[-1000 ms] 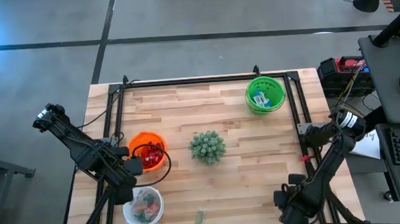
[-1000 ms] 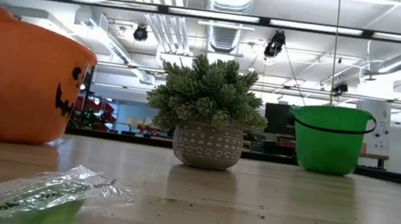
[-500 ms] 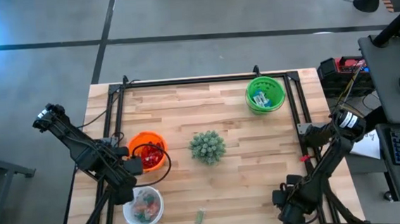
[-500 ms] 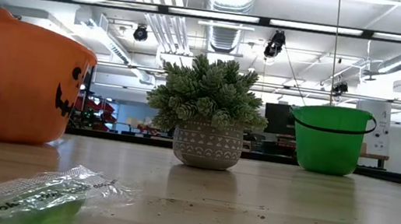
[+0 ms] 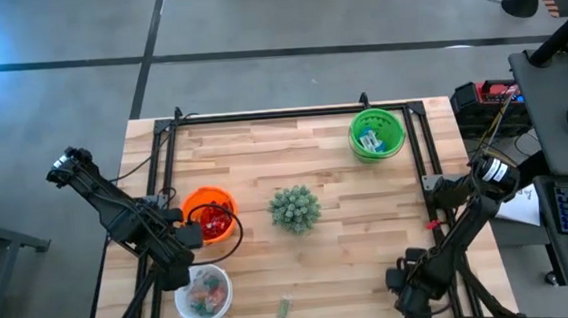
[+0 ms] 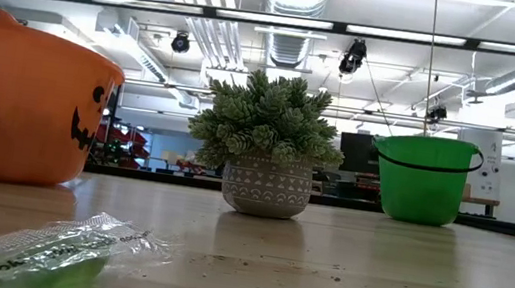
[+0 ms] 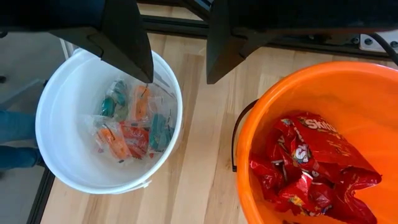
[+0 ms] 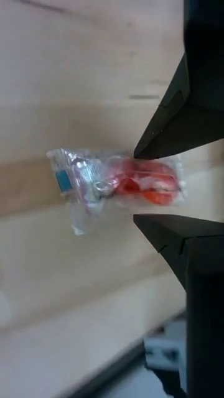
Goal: Sort candy
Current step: Put the orange gummy into the white bucket
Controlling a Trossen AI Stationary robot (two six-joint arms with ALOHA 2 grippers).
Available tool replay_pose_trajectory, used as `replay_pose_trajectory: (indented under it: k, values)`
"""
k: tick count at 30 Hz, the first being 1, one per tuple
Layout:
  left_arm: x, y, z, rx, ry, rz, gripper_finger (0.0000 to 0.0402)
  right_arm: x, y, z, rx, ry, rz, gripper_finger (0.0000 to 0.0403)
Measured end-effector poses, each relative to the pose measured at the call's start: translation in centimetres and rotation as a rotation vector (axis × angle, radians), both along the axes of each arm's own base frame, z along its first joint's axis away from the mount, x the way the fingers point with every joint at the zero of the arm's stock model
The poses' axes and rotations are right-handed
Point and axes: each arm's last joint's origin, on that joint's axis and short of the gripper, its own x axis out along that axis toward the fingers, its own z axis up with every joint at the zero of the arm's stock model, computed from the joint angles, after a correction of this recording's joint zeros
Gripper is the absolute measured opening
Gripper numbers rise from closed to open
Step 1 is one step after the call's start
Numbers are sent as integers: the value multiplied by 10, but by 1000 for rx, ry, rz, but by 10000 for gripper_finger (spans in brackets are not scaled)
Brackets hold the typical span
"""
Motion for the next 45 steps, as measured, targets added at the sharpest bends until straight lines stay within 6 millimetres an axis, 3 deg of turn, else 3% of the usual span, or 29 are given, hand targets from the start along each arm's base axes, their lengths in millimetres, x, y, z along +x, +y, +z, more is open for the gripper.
replay_pose_trajectory:
  k: [8,11,16,22,31,45]
  values:
    - [0,0,0,-2,1,11,131,-4,-6,-14,24,1,-64,142]
    - [0,0,0,-2,1,11,131,-5,-6,-15,28,2,-71,112]
    - [0,0,0,-2,1,11,131,-5,-6,-15,35,21,-105,23]
    - [0,0,0,-2,1,11,131,-4,-4,-3,47,19,-169,12]
    - [11,-9,4,-80,-126,-66,131,29,4,58,108,-235,-245,11]
    - [45,-17,25,-83,-597,-60,131,112,-32,162,-14,-784,-226,11]
